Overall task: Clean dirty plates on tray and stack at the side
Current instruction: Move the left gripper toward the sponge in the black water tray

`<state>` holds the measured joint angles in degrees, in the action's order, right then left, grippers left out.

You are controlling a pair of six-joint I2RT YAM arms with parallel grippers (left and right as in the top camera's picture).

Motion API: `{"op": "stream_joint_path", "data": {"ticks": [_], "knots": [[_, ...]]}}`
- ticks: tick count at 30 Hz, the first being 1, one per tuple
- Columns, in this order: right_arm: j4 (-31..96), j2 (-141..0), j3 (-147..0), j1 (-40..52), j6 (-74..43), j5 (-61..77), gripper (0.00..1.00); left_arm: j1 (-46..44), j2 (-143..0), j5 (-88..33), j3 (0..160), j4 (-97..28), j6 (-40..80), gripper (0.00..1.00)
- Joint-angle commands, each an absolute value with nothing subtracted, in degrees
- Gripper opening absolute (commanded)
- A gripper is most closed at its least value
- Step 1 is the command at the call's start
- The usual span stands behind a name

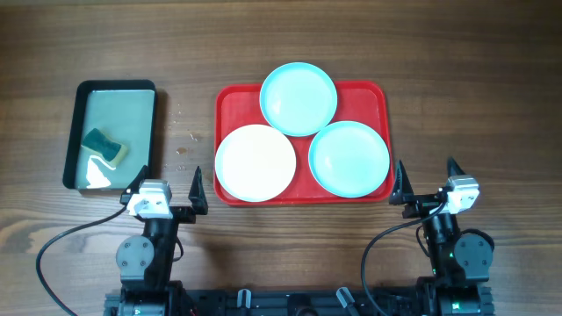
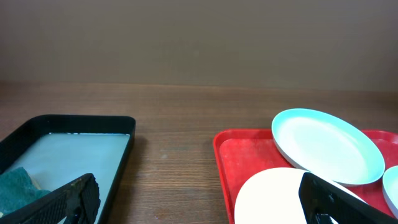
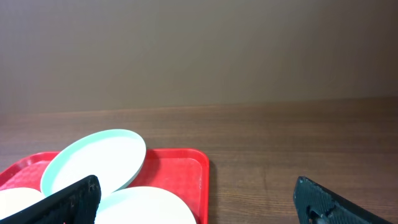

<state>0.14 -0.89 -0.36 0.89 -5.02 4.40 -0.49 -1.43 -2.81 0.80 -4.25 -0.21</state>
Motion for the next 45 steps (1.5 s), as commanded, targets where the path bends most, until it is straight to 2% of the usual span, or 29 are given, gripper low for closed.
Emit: {"op": "stream_joint_path", "data": {"ticks": [1,30,32,36,38,41,45], "knots": [[-0.03,-0.80,-0.30,1.06,-4.54,3.40,1.00,-0.86,-0.71,-1.67,0.32,-4.32,-1.28,1.00],[-0.05,-0.80,-0.30,1.06,-4.54,3.40,1.00,-0.86,-0.71,-1.91,0.32,-4.21,-1.21,1.00],[-0.03,-0.80,-0.30,1.06,-4.51,3.40,1.00,-0.86,-0.71,-8.43,0.32,-3.55,1.26,1.00],[-0.03,-0.80,-0.30,1.06,-4.54,3.40,1.00,-0.91,-0.71,-28.84,0.32,-2.11,20.08,1.00],[-0.03,-0.80,-0.30,1.06,-4.51,3.40,1.00,-0.91,-0.71,-31.88,0.32,-2.11,24.71,1.00],[-0.03,-0.80,-0.30,1.06,-4.54,3.40,1.00,-0.91,-0.71,-31.94,0.32,4.51,25.06,1.00],[-0.03,-0.80,-0.30,1.06,-4.54,3.40,1.00,-0.86,-0.71,-30.68,0.58,22.33,26.44,1.00]]}}
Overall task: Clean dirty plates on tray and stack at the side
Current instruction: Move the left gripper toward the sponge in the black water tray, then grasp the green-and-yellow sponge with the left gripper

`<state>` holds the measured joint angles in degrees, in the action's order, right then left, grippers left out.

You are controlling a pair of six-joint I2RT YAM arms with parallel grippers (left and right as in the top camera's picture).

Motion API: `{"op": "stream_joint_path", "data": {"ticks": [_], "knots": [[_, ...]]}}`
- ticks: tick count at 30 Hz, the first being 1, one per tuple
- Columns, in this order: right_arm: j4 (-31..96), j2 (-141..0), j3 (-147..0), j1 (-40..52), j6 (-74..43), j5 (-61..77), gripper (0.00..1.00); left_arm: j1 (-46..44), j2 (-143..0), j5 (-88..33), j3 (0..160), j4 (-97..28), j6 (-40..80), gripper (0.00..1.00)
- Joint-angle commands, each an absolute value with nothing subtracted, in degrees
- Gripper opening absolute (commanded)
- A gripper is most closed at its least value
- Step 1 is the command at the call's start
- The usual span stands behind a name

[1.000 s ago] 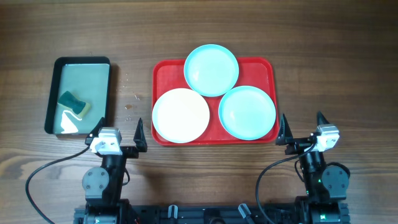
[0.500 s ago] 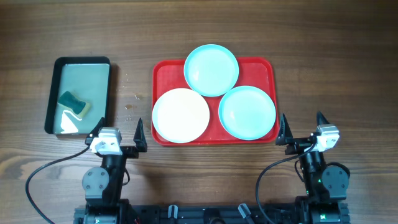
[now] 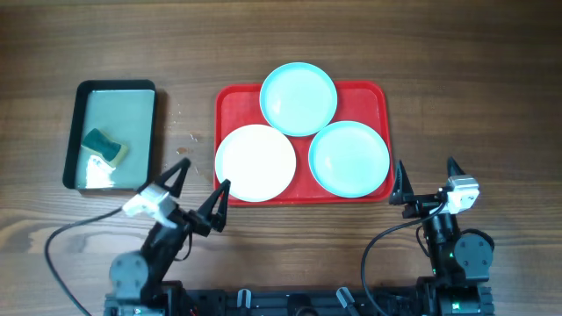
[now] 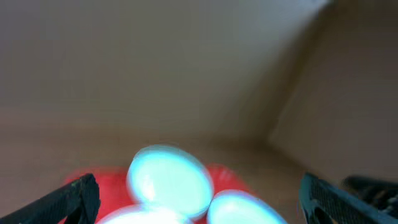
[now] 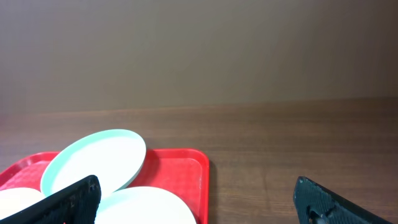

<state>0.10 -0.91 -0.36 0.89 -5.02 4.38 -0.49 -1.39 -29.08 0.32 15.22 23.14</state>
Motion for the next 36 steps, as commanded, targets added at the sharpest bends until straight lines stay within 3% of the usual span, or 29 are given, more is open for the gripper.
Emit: {"op": "stream_joint_path", "data": {"ticks": [1,5,7,13,18,21,23,28,36], "knots": [[-0.03,-0.80,-0.30,1.06,-4.54,3.40,1.00,-0.84,-0.71,-29.56,1.19,24.18,26.41,1.00],[-0.03,-0.80,-0.30,1.06,-4.54,3.40,1.00,-0.84,-1.87,-20.40,7.31,23.99,24.10,1.00],[-0.03,-0.80,-0.30,1.06,-4.54,3.40,1.00,-0.84,-4.34,-17.82,12.95,18.17,20.93,1.00],[-0.03,-0.80,-0.30,1.06,-4.54,3.40,1.00,-0.84,-30.39,-4.80,47.09,-24.05,12.73,1.00],[-0.03,-0.80,-0.30,1.06,-4.54,3.40,1.00,-0.84,-55.96,-2.66,73.60,-51.96,10.41,1.00],[-0.03,-0.80,-0.30,1.06,-4.54,3.40,1.00,-0.84,-62.59,-0.58,77.91,-53.76,11.46,1.00],[-0.03,-0.80,-0.30,1.06,-4.56,3.40,1.00,0.51,-66.17,5.32,79.77,-54.46,21.52,1.00],[-0.05,-0.80,-0.30,1.06,-4.54,3.40,1.00,12.21,-76.64,1.15,89.45,-64.60,24.47,1.00],[-0.03,-0.80,-0.30,1.06,-4.51,3.40,1.00,24.60,-87.37,1.28,90.54,-63.46,26.24,1.00]]}}
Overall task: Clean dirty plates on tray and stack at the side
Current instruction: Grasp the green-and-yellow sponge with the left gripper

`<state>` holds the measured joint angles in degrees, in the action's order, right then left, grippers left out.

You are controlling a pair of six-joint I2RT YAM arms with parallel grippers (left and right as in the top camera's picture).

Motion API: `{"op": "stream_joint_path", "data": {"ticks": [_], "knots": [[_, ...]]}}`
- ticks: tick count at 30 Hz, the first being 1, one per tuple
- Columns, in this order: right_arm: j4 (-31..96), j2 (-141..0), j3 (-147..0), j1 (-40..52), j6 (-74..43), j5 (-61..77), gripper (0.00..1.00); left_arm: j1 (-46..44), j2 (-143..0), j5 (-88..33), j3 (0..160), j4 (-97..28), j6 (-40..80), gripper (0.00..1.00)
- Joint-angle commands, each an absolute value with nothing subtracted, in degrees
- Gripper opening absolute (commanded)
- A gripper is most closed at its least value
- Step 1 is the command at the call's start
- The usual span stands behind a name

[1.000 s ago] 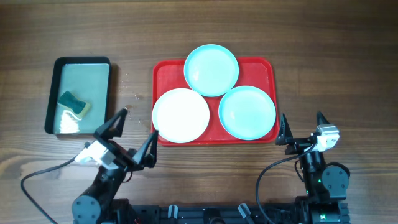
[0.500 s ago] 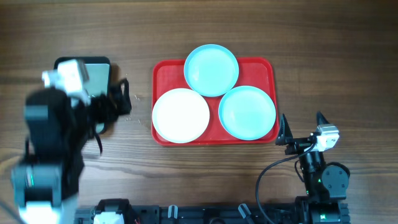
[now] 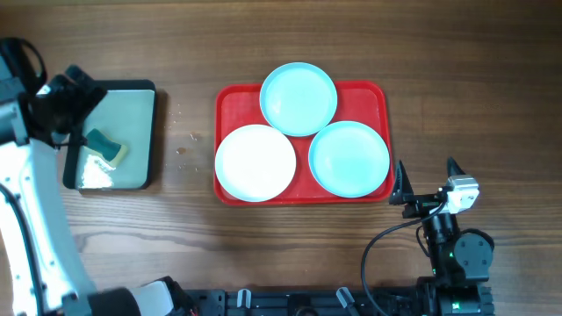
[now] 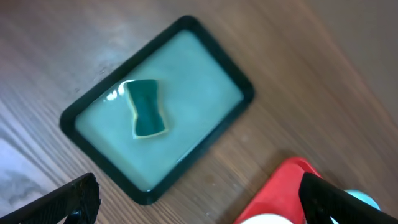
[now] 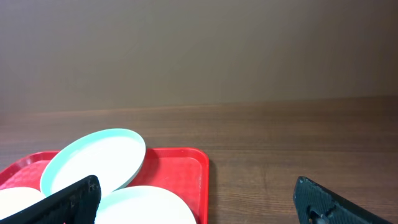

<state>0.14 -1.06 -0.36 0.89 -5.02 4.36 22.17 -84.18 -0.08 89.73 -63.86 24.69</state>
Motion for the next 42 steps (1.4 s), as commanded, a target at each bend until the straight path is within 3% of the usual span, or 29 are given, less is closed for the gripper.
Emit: {"op": "stream_joint_path", "data": {"ticks": [1,18,22,29,31,35,37,38,39,40,42], "knots": [[-0.03,-0.80,-0.30,1.06,-4.54,3.40,1.00,25.45,-88.92,2.57,90.54,-62.94,26.26,1.00],[-0.03,-0.80,-0.30,1.06,-4.54,3.40,1.00,29.04,-116.11,2.66,90.50,-56.49,28.14,1.00],[-0.03,-0.80,-0.30,1.06,-4.54,3.40,1.00,29.36,-118.98,1.10,89.67,-55.09,29.95,0.91],[-0.03,-0.80,-0.30,1.06,-4.54,3.40,1.00,29.04,-123.13,-4.23,86.02,-51.35,30.28,0.91],[-0.05,-0.80,-0.30,1.06,-4.51,3.40,1.00,29.06,-123.13,-4.23,86.04,-50.87,30.28,0.80],[-0.05,-0.80,-0.30,1.06,-4.54,3.40,1.00,29.04,-123.13,-2.92,86.02,-50.52,30.28,0.04],[-0.03,-0.80,-0.30,1.06,-4.54,3.40,1.00,29.10,-123.13,-2.92,86.02,-50.50,30.28,0.04],[-0.03,-0.80,-0.30,1.06,-4.54,3.40,1.00,29.12,-123.13,-2.92,86.02,-50.52,30.28,0.16],[-0.03,-0.80,-0.30,1.06,-4.54,3.40,1.00,29.10,-123.13,-2.96,86.02,-50.54,30.28,0.70],[-0.03,-0.80,-0.30,1.06,-4.54,3.40,1.00,29.10,-123.13,-2.96,86.02,-50.59,30.28,1.00],[-0.03,-0.80,-0.30,1.06,-4.54,3.40,1.00,29.10,-123.13,-3.27,86.02,-51.48,30.30,1.00]]}}
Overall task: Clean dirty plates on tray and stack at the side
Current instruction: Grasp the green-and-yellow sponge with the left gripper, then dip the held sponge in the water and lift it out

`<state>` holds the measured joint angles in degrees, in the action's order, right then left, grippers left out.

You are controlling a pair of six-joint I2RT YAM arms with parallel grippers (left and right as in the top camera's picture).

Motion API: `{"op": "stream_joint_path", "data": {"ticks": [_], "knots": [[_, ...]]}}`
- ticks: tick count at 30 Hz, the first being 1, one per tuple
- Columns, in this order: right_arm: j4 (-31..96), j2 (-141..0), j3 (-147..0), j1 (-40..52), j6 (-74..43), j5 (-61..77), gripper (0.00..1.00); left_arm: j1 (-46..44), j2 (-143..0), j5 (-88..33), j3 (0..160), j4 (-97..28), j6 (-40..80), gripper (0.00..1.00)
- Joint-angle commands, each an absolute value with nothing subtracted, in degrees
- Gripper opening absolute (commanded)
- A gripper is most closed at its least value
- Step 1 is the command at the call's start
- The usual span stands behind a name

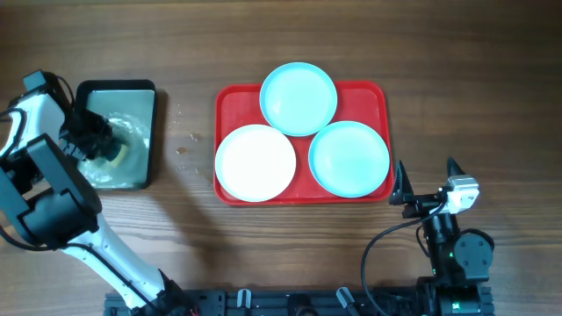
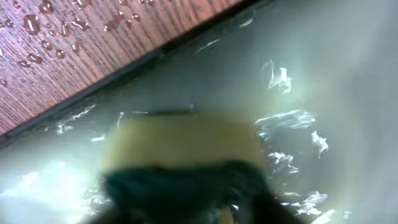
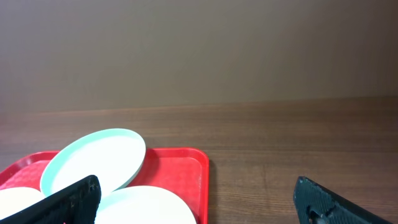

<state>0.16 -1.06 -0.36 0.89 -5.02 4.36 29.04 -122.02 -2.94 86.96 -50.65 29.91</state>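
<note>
Three plates lie on the red tray [image 1: 378,92]: a light blue plate [image 1: 299,98] at the back, a white plate [image 1: 255,162] front left, a pale green plate [image 1: 349,158] front right. My left gripper [image 1: 95,140] is down in the black water tray [image 1: 114,85], its jaws drawn in on the yellow-and-green sponge [image 2: 183,143], which fills the left wrist view, blurred. My right gripper [image 1: 426,186] rests open near the front edge, right of the red tray [image 3: 186,162], with nothing between its fingers.
Water in the black tray ripples around the sponge. Drops of water [image 2: 37,25] lie on the wood just outside its wall [image 2: 124,71]. Small specks [image 1: 184,145] mark the table between the two trays. Bare wood lies right of the red tray.
My left gripper was high over the black tray's left side, open, with the sponge lying free in the water. Now it is down in the water on the sponge. The right arm has not moved.
Both grippers rested open at the front edge. Then the left arm had lifted and turned toward the plates. Later it stood high above the black tray. Now its gripper is in the water at the sponge. The plates and the right arm kept their places.
</note>
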Motion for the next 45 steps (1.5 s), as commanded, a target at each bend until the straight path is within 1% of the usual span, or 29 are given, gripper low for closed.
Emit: {"op": "stream_joint_path", "data": {"ticks": [1,6,8,9,10,11,12,13,14,15,16,17,26,27,29,33,34,35,36,42,45], "knots": [[-0.03,-0.80,-0.30,1.06,-4.54,3.40,1.00,29.10,-123.13,-3.64,86.02,-52.07,30.30,1.00],[-0.03,-0.80,-0.30,1.06,-4.54,3.40,1.00,29.10,-123.13,-6.24,86.02,-56.62,30.30,1.00],[-0.03,-0.80,-0.30,1.06,-4.54,3.40,1.00,29.10,-123.13,-6.22,86.02,-57.93,30.30,0.83],[-0.03,-0.80,-0.30,1.06,-4.54,3.40,1.00,29.10,-123.13,-6.22,86.02,-58.04,30.30,0.72],[-0.03,-0.80,-0.30,1.06,-4.54,3.40,1.00,29.10,-123.13,-6.20,86.02,-58.08,30.30,0.58],[-0.03,-0.80,-0.30,1.06,-4.54,3.40,1.00,29.10,-123.13,-6.17,86.02,-58.04,30.28,0.38],[-0.03,-0.80,-0.30,1.06,-4.54,3.40,1.00,29.10,-123.13,-6.17,86.02,-57.87,30.30,0.24],[-0.05,-0.80,-0.30,1.06,-4.54,3.40,1.00,29.10,-123.13,-6.13,86.02,-57.60,30.30,0.17],[-0.03,-0.80,-0.30,1.06,-4.51,3.40,1.00,29.10,-123.13,-6.13,86.02,-57.06,30.30,0.16],[-0.03,-0.80,-0.30,1.06,-4.51,3.40,1.00,29.10,-123.13,-6.15,86.02,-56.55,30.30,0.21],[-0.03,-0.80,-0.30,1.06,-4.54,3.40,1.00,29.10,-123.13,-6.13,86.04,-56.10,30.30,0.57],[-0.03,-0.80,-0.30,1.06,-4.51,3.40,1.00,29.10,-123.13,-6.13,86.02,-55.64,30.28,1.00],[-0.03,-0.80,-0.30,1.06,-4.51,3.40,1.00,29.10,-123.13,-1.43,86.02,-51.86,30.28,1.00],[-0.03,-0.80,-0.30,1.06,-4.51,3.40,1.00,29.10,-123.13,-1.45,86.02,-51.86,30.28,0.96],[-0.05,-0.80,-0.30,1.06,-4.54,3.40,1.00,29.10,-123.13,-1.48,86.02,-52.07,30.30,0.71],[-0.03,-0.80,-0.30,1.06,-4.54,3.40,1.00,29.10,-123.13,-1.96,86.04,-52.82,30.30,0.50],[-0.03,-0.80,-0.30,1.06,-4.51,3.40,1.00,29.10,-123.09,-1.96,86.04,-53.21,30.28,0.37],[-0.03,-0.80,-0.30,1.06,-4.56,3.40,1.00,29.10,-123.00,-2.07,86.15,-53.67,30.28,0.15],[-0.03,-0.80,-0.30,1.06,-4.54,3.40,1.00,29.12,-122.85,-2.13,86.41,-54.17,30.30,0.05],[-0.03,-0.80,-0.30,1.06,-4.54,3.40,1.00,29.15,-119.57,-2.76,94.00,-62.67,30.30,0.04],[-0.03,-0.80,-0.30,1.06,-4.51,3.40,1.00,29.15,-115.50,-7.38,99.22,-66.54,30.33,0.04]]}}
